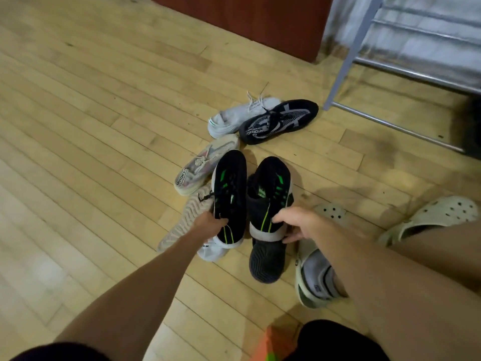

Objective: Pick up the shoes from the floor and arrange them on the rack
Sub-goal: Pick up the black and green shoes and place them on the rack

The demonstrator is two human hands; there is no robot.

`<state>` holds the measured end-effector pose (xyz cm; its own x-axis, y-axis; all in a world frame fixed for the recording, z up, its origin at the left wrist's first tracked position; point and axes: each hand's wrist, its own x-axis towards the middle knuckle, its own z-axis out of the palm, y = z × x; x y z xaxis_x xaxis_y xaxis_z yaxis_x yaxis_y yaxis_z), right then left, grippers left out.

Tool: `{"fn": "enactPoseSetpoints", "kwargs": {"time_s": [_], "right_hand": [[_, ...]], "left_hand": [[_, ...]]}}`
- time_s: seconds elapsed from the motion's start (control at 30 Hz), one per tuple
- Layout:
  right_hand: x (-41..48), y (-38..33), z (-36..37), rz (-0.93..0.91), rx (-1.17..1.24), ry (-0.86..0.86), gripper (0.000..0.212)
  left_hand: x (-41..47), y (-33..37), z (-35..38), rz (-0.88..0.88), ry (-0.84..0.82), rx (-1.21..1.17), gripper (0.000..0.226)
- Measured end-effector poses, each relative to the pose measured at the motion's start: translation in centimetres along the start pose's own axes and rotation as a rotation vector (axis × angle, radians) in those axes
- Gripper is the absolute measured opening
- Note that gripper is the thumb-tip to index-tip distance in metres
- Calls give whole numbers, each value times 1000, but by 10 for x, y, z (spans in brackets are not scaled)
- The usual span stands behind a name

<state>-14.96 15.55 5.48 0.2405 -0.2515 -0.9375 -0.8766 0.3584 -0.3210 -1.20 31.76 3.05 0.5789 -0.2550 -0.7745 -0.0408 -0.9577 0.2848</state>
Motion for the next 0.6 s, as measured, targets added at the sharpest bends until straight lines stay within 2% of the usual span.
{"fn": "enactPoseSetpoints", "kwargs": {"time_s": [0.07,0.2,0.3,0.47,0.6], "right_hand": [[4,1,2,10,35,-21,44],[10,3,1,6,-26,-15,43],[5,0,-7,-9,-101,11,47],[-13,-18,-31,-32,-202,76,60],[-40,-42,-61,-85,-112,166,59]], "left_hand": [[2,4,0,-5,22,-2,40],[-4,14,-2,-83,-79,-201,38],[-11,20,7,-116,-85,-322,29],[-22,35,-2,-62,-64,-388,20],[-36,65,-12,26,-44,-410,14]]}}
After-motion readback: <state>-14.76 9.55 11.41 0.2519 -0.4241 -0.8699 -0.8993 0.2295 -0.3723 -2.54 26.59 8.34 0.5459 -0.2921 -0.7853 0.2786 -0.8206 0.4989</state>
